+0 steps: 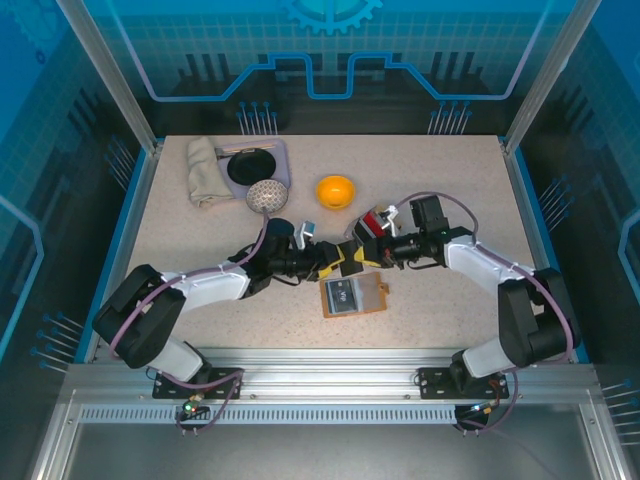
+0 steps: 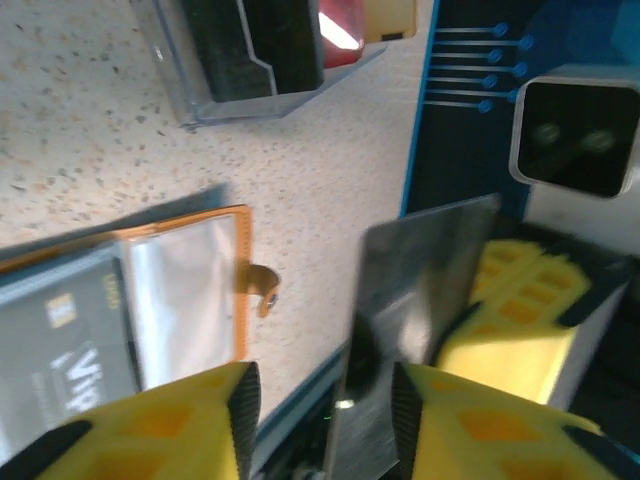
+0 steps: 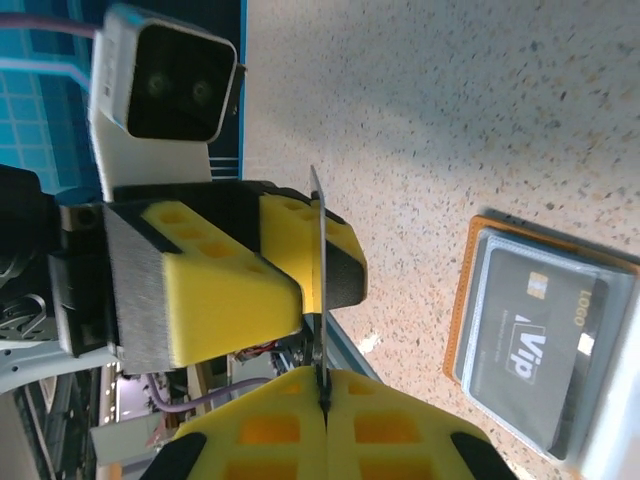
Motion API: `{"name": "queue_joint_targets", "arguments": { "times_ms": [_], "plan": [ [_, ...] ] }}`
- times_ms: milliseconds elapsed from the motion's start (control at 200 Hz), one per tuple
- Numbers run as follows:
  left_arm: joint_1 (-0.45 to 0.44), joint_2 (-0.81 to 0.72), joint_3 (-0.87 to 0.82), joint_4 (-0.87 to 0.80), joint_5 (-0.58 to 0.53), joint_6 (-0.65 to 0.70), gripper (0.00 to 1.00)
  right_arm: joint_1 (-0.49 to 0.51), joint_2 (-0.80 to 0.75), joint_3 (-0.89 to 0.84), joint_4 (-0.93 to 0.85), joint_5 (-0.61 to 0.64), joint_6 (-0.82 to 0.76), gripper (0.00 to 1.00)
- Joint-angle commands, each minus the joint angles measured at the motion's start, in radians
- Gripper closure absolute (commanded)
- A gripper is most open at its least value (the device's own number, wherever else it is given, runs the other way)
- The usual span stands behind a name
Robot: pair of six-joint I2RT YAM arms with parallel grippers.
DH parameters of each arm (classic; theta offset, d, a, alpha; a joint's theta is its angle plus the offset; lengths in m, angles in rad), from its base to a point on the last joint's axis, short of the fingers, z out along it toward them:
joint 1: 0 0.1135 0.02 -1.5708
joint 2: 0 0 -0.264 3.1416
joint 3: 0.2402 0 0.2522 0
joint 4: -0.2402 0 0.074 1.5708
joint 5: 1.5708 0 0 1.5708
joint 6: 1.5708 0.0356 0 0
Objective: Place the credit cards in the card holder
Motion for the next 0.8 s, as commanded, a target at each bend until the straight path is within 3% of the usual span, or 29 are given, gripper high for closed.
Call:
{"name": "queue_joint_targets", "arguments": {
  "times_ms": [0,155,305,795],
  "plan": [
    [0.001,-0.03,0.038,-0.223,-0.063,0.07,0.49,-0.025,-0.05,0.006,-0.117,0.096,-0.053,1.0],
    [0.001,-0.092,0.057,-0.549,-0.206,0.128,0.35,0.063,-0.065,0.089,-0.377,0.495,-0.171,1.0],
    [-0.006,-0.039,0.052,-0.55,-0.16,0.12,0.33,0.163,-0.001,0.101,-0.421,0.694,-0.171,1.0],
    [-0.058,0.195,0.161,-0.458,-0.064,0.133,0.39,0.2,0.124,0.064,-0.341,0.67,-0.158,1.0]
  ]
}}
